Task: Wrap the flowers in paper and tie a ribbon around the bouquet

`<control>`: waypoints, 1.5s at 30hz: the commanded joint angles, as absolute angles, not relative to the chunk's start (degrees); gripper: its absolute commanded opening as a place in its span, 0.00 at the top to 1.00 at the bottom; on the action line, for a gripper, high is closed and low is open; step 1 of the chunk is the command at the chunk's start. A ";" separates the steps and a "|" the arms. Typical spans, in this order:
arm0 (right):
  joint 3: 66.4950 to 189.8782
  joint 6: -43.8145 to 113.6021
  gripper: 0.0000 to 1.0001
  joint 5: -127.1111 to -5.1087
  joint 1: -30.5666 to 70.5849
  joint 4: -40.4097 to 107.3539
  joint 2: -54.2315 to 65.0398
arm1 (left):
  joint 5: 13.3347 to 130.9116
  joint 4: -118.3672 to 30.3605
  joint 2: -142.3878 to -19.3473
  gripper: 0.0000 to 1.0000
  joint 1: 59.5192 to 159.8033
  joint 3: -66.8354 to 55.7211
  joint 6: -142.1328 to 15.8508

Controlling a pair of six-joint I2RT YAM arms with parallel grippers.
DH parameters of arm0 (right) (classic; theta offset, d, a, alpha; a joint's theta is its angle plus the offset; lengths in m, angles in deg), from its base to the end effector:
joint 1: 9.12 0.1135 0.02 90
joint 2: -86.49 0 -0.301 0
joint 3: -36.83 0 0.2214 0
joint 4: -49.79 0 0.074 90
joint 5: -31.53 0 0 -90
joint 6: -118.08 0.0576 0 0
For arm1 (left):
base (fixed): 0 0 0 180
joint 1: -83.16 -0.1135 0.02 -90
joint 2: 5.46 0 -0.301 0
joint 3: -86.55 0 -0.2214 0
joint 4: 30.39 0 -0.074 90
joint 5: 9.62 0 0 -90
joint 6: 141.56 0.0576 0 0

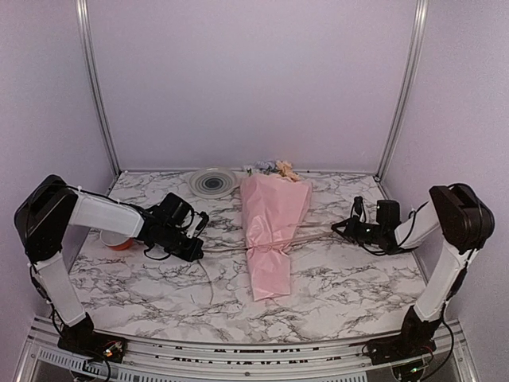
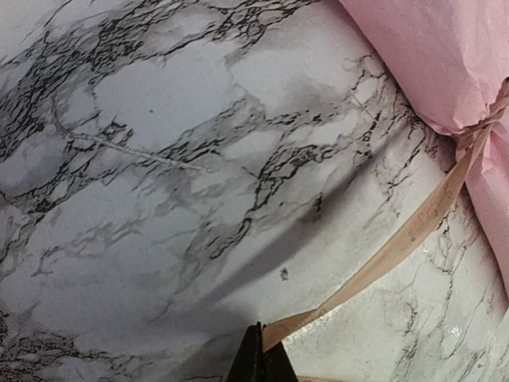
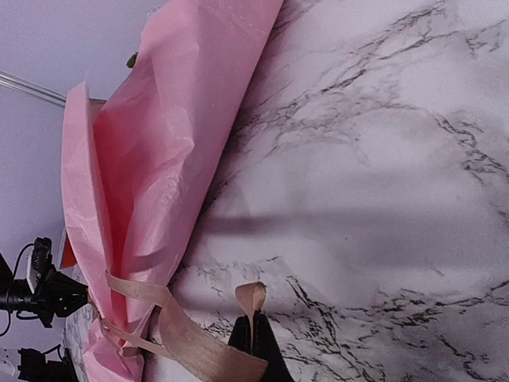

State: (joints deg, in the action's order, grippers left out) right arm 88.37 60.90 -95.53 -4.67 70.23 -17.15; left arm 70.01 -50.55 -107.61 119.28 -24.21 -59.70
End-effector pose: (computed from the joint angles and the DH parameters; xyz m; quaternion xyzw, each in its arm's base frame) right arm 0.3254 0.0601 0.1683 0.0527 0.8406 0.4106 0.3492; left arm 0.2748 -0.2134 0.1830 0.2561 0.9097 -0.1982 0.2599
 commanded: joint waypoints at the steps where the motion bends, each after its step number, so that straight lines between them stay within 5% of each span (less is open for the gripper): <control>1: 84.37 62.78 1.00 -95.13 -9.35 74.20 -14.23 | 73.97 -56.69 -104.73 1.00 118.43 -26.37 -62.68; 22: 79.03 64.11 1.00 -91.69 -25.43 70.21 -11.40 | 80.02 -57.80 -100.28 1.00 115.18 -31.46 -66.57; 36: 80.74 61.52 1.00 -89.84 -26.91 62.08 -7.97 | 79.00 -57.33 -98.62 1.00 115.35 -31.41 -65.40; 45: 83.40 59.28 1.00 -85.91 -16.84 45.10 0.37 | 71.37 -50.04 -95.10 1.00 121.59 -23.90 -59.95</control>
